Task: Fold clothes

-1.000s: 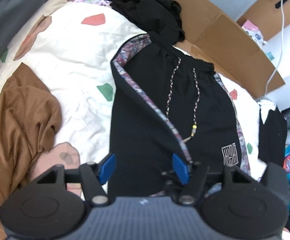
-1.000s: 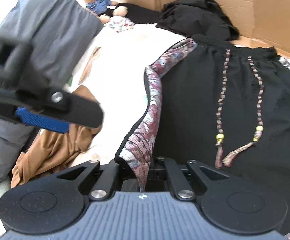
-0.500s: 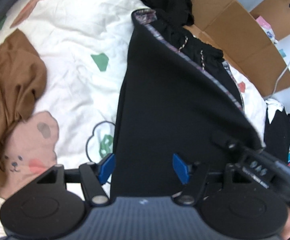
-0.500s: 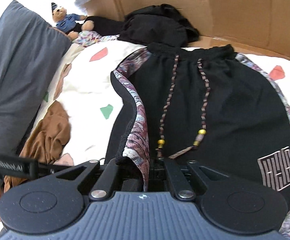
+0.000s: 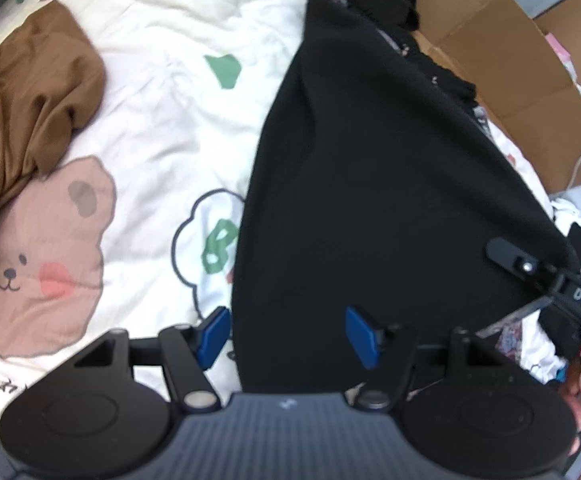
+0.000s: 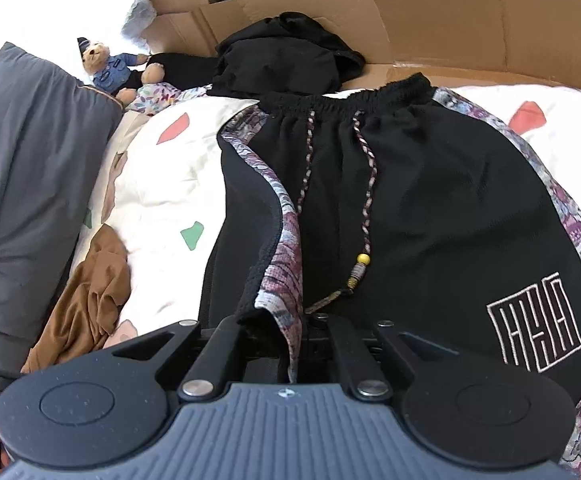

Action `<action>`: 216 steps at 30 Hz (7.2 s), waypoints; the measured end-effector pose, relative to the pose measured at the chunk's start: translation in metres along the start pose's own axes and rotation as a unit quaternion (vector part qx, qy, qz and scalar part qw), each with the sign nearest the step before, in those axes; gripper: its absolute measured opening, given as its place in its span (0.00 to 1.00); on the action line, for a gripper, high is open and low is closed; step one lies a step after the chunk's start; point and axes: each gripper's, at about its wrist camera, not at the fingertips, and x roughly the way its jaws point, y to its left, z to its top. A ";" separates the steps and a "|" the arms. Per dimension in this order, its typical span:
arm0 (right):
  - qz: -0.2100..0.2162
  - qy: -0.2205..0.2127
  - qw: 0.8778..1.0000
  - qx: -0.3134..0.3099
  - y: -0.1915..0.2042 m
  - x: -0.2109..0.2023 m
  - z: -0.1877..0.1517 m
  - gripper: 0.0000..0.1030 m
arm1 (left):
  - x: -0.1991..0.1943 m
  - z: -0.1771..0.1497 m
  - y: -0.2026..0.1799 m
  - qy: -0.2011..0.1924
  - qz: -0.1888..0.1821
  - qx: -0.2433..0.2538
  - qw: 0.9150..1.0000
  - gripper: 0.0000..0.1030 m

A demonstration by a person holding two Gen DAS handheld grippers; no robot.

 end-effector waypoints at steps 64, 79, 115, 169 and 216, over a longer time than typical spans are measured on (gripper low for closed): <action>-0.127 0.088 0.967 0.201 -0.231 -0.088 -0.036 0.04 | 0.050 -0.098 -0.111 0.125 -0.021 0.122 0.984 0.01; -0.182 0.152 0.962 0.137 -0.249 -0.085 -0.019 0.44 | 0.057 -0.097 -0.098 0.137 -0.050 0.084 0.986 0.14; -0.215 0.257 0.938 0.089 -0.257 -0.082 -0.028 0.05 | 0.016 -0.090 -0.101 0.160 0.000 0.142 0.977 0.01; -0.105 0.031 0.994 -0.017 -0.165 -0.009 0.078 0.42 | -0.034 0.235 -0.173 -0.049 0.017 0.138 0.989 0.58; -0.005 0.017 0.998 -0.058 -0.195 0.065 0.101 0.29 | 0.120 0.337 -0.304 -0.022 0.188 0.140 0.972 0.18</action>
